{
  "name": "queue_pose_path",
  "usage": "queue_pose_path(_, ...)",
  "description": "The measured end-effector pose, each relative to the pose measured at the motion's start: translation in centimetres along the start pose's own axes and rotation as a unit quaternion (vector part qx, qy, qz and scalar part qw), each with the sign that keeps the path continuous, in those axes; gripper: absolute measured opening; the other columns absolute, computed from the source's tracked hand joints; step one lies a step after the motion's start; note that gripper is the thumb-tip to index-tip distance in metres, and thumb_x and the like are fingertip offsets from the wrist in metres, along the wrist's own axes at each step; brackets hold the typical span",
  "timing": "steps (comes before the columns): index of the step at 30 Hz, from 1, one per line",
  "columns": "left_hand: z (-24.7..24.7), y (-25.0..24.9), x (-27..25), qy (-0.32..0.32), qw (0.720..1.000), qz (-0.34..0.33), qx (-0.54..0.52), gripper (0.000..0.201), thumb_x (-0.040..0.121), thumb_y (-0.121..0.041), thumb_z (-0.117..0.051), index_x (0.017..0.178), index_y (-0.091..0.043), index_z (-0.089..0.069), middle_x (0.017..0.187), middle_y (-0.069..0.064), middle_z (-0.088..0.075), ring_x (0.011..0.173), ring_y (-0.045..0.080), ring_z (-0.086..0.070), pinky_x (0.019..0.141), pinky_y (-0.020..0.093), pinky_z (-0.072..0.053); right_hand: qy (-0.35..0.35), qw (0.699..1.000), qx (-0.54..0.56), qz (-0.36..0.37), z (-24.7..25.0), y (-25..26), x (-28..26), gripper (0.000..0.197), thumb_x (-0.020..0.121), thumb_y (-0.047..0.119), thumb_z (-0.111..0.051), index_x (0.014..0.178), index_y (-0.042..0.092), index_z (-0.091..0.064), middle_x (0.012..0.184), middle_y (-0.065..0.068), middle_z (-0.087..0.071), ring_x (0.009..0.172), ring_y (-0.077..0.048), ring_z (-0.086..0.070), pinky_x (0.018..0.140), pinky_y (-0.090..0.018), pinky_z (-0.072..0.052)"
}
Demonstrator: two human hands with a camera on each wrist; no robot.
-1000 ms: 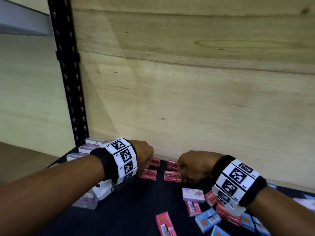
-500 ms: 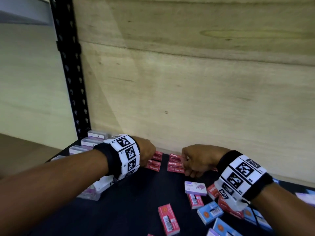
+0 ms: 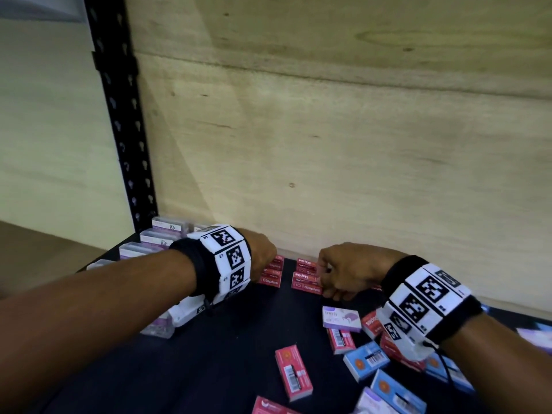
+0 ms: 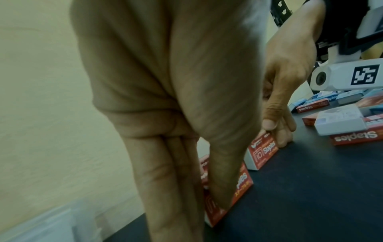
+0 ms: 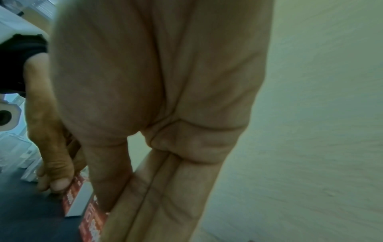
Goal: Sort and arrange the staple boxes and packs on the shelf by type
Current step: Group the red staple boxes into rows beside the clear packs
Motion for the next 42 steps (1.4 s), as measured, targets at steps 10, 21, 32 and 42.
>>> queue_pose_path(10,0.4,0.4,-2.3,0.030,0.997,0.051,0.040,0.048,0.094,-0.021,-0.059,0.135,-0.004,-0.042,0.069,-0.006,-0.032,0.055,0.004,-0.030,0.048,0.014,-0.028,-0.002,0.998,-0.049,0.027,0.3,-0.1,-1.7,0.026,0.099,0.028,-0.055,0.123,0.022,-0.050,0.107,0.001,-0.073,0.093,-0.014,-0.065,0.087,-0.030,-0.052)
queue_pose_path(21,1.8,-5.2,-7.2,0.088,0.995,-0.041,0.026,0.048,0.088,-0.052,-0.061,0.109,-0.010,-0.064,0.096,0.002,-0.062,0.083,0.019,-0.055,0.073,0.032,-0.047,-0.035,0.986,-0.166,-0.001,2.7,-2.9,-6.3,0.025,0.092,0.024,-0.065,0.117,0.025,-0.068,0.115,0.006,-0.068,0.105,-0.014,-0.062,0.098,-0.032,-0.049)
queue_pose_path(32,-2.4,-8.3,-10.0,0.139,0.988,-0.063,-0.016,0.054,0.077,-0.064,-0.066,0.086,-0.011,-0.065,0.081,-0.001,-0.061,0.080,0.021,-0.060,0.068,0.032,-0.047,-0.041,0.984,-0.173,-0.024,-0.5,-5.7,-6.9,0.039,0.085,0.039,-0.073,0.119,0.023,-0.068,0.116,0.006,-0.070,0.103,-0.015,-0.065,0.094,-0.034,-0.051)
queue_pose_path(42,-2.3,-7.8,-9.6,0.112,0.990,-0.078,-0.038,0.059,0.077,-0.059,-0.069,0.115,-0.013,-0.062,0.112,0.002,-0.065,0.098,0.021,-0.061,0.080,0.034,-0.051,-0.061,0.983,-0.169,-0.034,0.0,-6.2,-6.7,0.031,0.081,0.044,-0.075,0.107,0.026,-0.073,0.105,0.010,-0.071,0.099,-0.013,-0.065,0.091,-0.034,-0.053)
Point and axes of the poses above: each hand's wrist, its own x-axis towards the middle knuckle, its own z-axis out of the back of the hand, y = z × x, the point moved 9 cm from there along x, towards the middle knuckle
